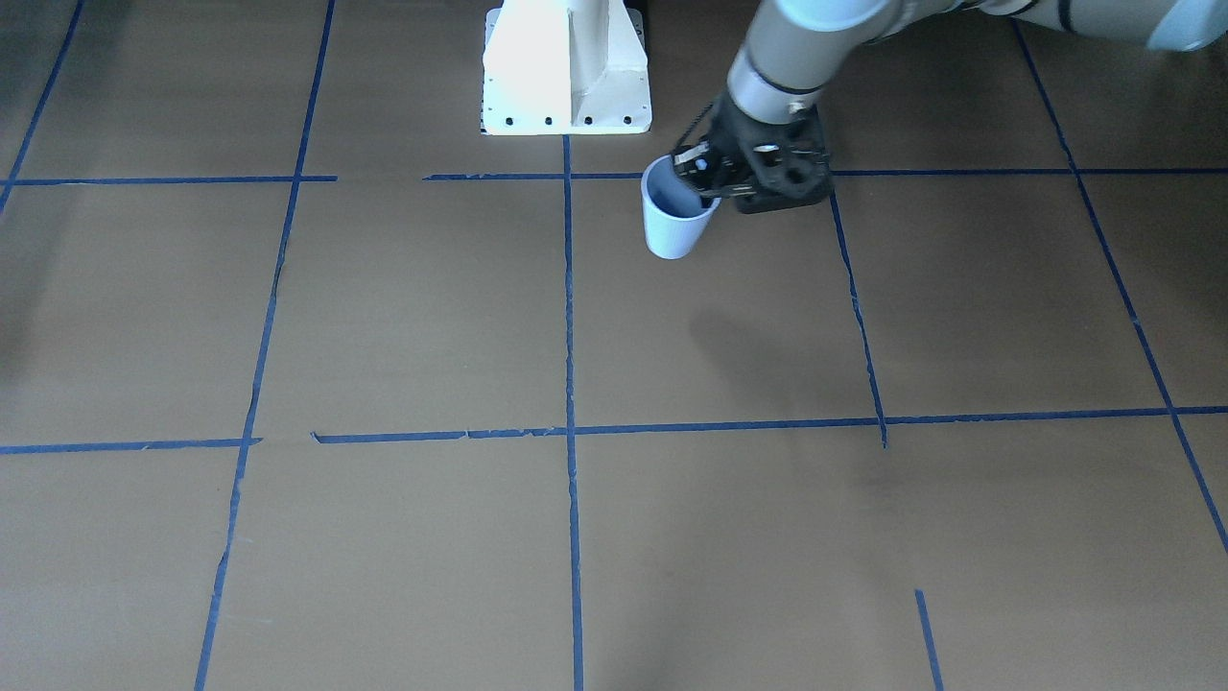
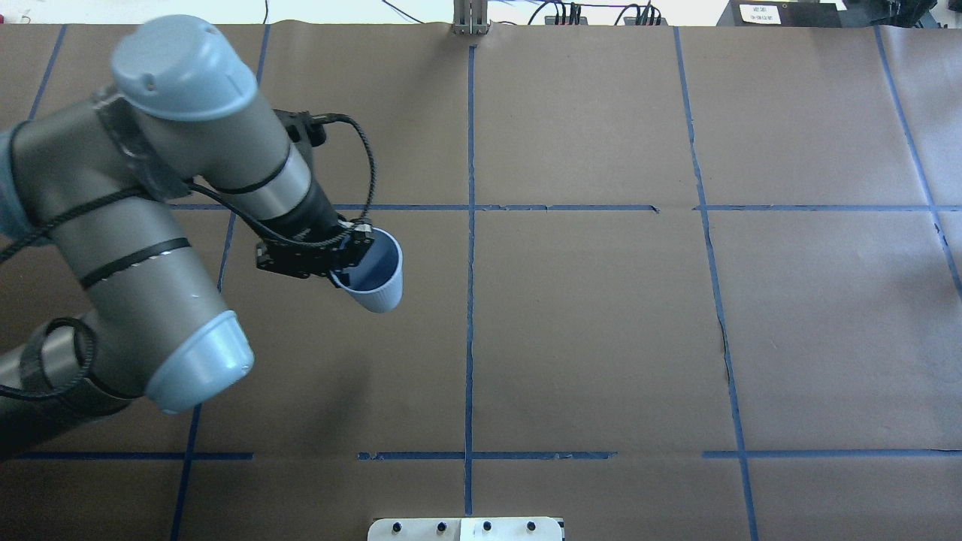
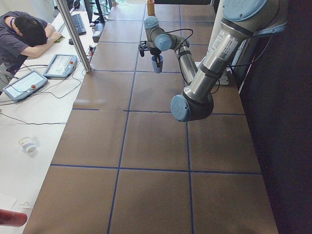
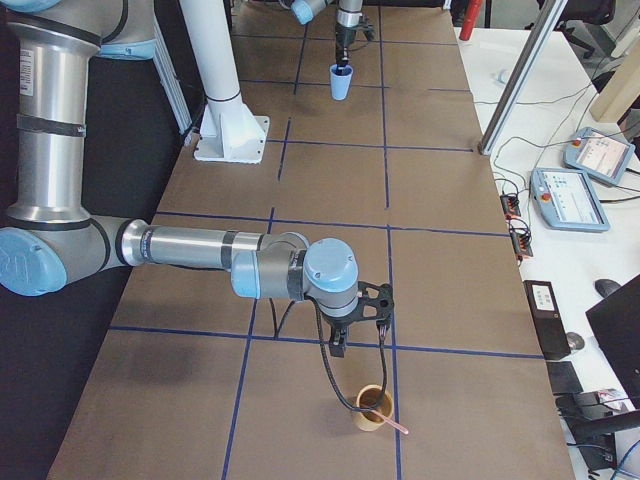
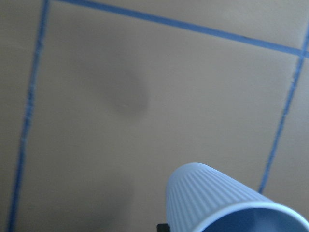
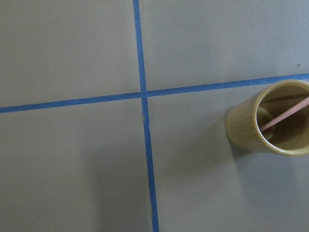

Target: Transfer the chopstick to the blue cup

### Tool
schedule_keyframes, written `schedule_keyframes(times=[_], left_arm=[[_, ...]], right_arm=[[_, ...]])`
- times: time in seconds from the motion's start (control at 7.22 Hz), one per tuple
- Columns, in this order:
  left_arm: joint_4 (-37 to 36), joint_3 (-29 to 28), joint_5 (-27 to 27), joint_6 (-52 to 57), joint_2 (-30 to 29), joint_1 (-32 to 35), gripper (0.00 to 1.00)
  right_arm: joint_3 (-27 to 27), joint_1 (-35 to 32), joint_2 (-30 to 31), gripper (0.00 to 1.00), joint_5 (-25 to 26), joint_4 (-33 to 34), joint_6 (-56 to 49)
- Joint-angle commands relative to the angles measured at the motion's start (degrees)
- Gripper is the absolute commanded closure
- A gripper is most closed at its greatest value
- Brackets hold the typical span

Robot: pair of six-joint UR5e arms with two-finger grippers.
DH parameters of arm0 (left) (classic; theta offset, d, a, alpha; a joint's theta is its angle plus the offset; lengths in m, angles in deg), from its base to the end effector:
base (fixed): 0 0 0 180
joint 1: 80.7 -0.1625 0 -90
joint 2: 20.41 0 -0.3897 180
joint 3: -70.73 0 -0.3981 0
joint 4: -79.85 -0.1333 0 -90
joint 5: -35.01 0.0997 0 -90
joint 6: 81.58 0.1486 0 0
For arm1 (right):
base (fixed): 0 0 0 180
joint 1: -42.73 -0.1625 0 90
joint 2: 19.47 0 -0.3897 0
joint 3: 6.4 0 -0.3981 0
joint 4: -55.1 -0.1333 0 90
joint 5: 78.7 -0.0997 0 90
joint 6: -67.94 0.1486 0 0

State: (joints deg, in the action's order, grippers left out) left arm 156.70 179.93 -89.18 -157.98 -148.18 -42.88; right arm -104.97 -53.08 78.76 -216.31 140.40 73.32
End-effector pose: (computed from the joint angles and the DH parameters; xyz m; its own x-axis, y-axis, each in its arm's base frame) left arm 0.4535 -0.4151 0.1564 0.6010 -0.2203 -0.7683 0.0602 0.9710 -0.2313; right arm 0.0690 -0.4457 0.6369 0.6648 0.0966 0.7407 -0.1639 0.9863 0.0185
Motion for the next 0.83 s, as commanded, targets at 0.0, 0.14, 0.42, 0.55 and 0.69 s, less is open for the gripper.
schedule_keyframes(times=[0.0, 0.14, 0.42, 0.55, 0.69], left_arm=[[14.14, -12.97, 5.95, -6.2, -4.57, -4.67, 1.0], [15.07, -16.61, 7.37, -6.3, -6.24, -5.82, 0.99], [17.62, -19.01, 7.82, -6.39, -7.22, -6.79, 0.98], [17.98, -21.46, 7.82, -6.39, -9.05, -6.89, 0.98], [18.68, -22.18, 7.82, -6.3, -9.33, -6.89, 0.97]], right_arm=[[-1.01, 0.0, -0.06, 0.0, -0.03, 0.4, 0.07], [-1.01, 0.0, 0.11, 0.0, -0.2, 0.23, 0.07], [-1.01, 0.0, 0.47, 0.0, -2.22, -0.04, 0.16], [-0.92, 0.0, 0.55, 0.0, -2.22, -0.13, 0.07], [-1.01, 0.0, 0.55, 0.0, -2.31, 0.13, 0.07]])
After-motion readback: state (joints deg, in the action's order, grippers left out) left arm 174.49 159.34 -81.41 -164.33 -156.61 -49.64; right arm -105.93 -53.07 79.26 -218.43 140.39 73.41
